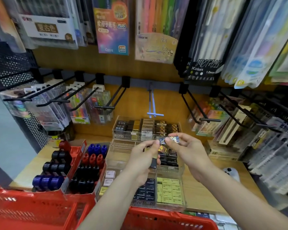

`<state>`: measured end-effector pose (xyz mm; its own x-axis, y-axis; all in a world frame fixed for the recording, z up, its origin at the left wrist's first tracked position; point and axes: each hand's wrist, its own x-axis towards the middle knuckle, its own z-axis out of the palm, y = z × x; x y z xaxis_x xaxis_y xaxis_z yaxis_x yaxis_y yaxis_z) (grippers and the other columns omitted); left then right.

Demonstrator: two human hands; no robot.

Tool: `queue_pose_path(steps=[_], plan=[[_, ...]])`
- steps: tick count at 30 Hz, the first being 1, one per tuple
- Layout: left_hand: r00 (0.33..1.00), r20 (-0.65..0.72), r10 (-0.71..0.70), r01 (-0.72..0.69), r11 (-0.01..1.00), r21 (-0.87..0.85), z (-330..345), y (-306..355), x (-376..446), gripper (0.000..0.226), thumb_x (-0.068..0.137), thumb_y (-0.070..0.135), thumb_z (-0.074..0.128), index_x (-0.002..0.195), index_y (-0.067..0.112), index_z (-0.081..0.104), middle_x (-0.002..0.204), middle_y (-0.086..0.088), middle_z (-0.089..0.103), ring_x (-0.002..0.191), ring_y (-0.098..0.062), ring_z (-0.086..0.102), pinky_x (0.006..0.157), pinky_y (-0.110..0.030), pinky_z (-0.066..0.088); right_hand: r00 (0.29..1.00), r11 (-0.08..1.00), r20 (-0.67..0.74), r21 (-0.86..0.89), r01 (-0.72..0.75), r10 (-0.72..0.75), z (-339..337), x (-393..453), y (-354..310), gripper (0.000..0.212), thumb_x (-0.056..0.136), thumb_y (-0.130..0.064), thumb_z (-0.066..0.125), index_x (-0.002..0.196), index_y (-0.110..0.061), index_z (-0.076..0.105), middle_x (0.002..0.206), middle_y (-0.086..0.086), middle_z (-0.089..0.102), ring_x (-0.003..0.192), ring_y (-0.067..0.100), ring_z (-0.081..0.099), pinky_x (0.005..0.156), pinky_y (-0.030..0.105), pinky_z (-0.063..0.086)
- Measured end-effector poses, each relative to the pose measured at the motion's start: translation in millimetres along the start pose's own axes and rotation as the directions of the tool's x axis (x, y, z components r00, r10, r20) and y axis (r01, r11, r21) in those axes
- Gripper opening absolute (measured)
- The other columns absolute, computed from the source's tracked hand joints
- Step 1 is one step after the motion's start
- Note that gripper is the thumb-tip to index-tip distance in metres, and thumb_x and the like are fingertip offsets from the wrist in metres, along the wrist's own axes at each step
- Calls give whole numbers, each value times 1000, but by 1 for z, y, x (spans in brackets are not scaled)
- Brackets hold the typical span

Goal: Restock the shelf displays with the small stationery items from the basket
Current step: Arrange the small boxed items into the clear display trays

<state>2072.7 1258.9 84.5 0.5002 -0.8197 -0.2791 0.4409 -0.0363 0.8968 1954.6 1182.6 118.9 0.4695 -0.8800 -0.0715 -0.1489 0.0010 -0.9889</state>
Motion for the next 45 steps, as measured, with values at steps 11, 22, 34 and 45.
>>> queue_pose_path(steps=[11,22,34,45], plan=[[997,-11,-79,78,995,-64,-2,-6,19,4,85,27,74,86,25,78,74,-7,67,55,-15,58,55,-29,50,974,882,50,-416,220,-220,-7,26,16,19,77,-33,81,95,-28,76,92,-7,72,81,12,67,75,24,56],[974,-79,-211,193,963,-190,-30,-6,44,25,84,23,68,108,18,72,92,-10,63,59,-13,53,49,-23,50,983,466,71,-873,142,-167,-10,136,23,24,97,-23,60,117,-12,67,118,9,66,102,23,64,93,36,51],[964,-115,-241,212,953,-217,-27,-20,52,18,83,22,72,101,18,76,87,-8,64,53,-12,54,46,-23,49,951,116,248,-955,271,-186,-4,116,58,56,101,-55,19,133,-26,56,149,-7,45,137,19,40,109,50,28],[959,-126,-255,220,945,-243,-20,-18,47,13,86,19,71,97,20,77,112,-12,65,61,-14,56,47,-22,50,985,262,174,-950,171,-13,-3,146,58,74,98,-63,11,155,-17,23,164,-2,15,151,19,9,121,48,7]])
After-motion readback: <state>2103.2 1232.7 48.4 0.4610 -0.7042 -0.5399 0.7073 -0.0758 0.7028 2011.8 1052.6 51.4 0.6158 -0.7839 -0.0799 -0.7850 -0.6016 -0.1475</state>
